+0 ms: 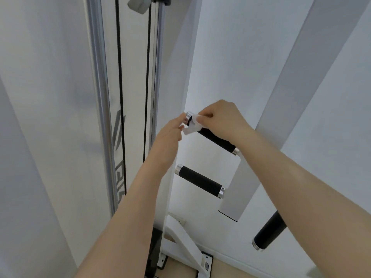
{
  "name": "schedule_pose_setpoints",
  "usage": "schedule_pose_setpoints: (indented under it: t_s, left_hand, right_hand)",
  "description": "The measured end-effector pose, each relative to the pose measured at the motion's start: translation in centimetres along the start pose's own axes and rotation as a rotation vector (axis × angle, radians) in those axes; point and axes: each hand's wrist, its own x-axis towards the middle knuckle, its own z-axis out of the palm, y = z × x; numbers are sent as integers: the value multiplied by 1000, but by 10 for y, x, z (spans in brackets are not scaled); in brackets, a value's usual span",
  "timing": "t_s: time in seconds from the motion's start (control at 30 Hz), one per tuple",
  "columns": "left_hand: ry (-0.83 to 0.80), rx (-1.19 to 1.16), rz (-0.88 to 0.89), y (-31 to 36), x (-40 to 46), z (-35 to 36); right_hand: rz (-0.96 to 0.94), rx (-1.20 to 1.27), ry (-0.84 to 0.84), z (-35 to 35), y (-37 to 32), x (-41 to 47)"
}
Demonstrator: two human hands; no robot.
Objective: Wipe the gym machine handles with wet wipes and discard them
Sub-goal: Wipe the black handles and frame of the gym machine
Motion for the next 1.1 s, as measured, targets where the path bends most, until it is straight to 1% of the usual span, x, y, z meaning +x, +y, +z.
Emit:
schedule_pose_setpoints:
  t_s: [0.1,0.13,0.23,0.27,0.3,0.33,0.37,0.43,0.47,0.53,0.57,0.63,0.7,0.77,0.8,0.87,0.93,1.03,1.1]
  left_hand:
    - [3,-17,-35,1,-1,-2]
    - [3,-21,-43,1,-3,-2]
    - [-19,-33,-33,1,-5,0]
    - [-17,-38,-39,1,-6,0]
    - [-9,-46,-50,2,-7,1]
    - [-4,-48,-56,2,-6,2]
    - [-7,-40,-54,3,-6,2]
    - [-17,-10,-49,5,-6,2]
    - [-9,-13,-69,6,-4,1]
    - [15,-47,-127,8,0,1]
    - [14,-43,-128,7,1,1]
    - [-4,-31,-98,3,0,1]
    - [-25,-26,-53,0,-4,1]
    - [-43,11,-6,0,-4,0]
    - [-35,20,-20,1,-2,0]
    - [-6,-4,-117,8,-1,0]
    - [13,-16,-171,10,0,1]
    - [-2,-27,-155,11,-4,3]
    - [0,-15,-120,10,-8,5]
  right_hand:
    - [28,34,16,7,-5,14]
    - [50,-21,-13,5,-4,14]
    - [139,-311,-64,1,3,5]
    - [159,-355,-76,3,1,2]
    - [138,-374,-73,6,-1,4]
    - [91,-350,-81,11,-4,8]
    - [37,-270,-83,16,-9,13]
    - [-13,-83,-77,18,-16,18]
    - [-32,-54,-67,18,-16,18]
    - [-28,-182,-41,17,-11,5]
    - [-4,-264,2,21,-4,-3]
    - [53,-366,105,30,2,-20]
    - [25,-399,185,41,-3,-23]
    - [-14,-382,158,44,-10,-10]
    - [-28,-361,127,44,-12,-1]
    - [-27,-306,55,41,-10,9]
    - [8,-303,33,35,-3,0]
    - [55,-467,109,36,10,-33]
    - [-27,-558,278,48,19,-56]
